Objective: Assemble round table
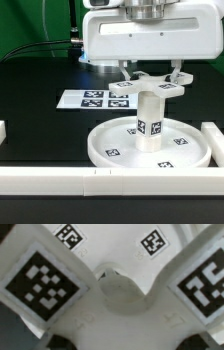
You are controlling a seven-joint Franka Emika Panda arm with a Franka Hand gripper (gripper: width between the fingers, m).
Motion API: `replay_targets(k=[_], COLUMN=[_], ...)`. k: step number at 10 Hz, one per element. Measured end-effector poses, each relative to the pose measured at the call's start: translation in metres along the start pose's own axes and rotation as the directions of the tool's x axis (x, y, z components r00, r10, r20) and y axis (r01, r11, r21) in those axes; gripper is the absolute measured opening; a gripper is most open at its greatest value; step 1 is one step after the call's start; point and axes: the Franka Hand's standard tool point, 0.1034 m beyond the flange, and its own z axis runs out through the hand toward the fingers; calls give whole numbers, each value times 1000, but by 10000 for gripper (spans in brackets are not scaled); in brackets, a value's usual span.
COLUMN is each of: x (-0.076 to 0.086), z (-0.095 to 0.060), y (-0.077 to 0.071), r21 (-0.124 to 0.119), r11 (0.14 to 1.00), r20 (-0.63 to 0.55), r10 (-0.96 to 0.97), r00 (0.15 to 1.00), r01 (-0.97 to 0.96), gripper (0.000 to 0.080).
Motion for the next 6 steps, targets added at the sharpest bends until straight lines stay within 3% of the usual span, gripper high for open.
replay_targets(k=[4,6], x=[0,-2], z=[0,0], y=[0,3], r21=[15,50], r11=[969,886], r20=[7,26], r10=[246,461], r00=[969,887], r01=[-246,-462], gripper=[449,449])
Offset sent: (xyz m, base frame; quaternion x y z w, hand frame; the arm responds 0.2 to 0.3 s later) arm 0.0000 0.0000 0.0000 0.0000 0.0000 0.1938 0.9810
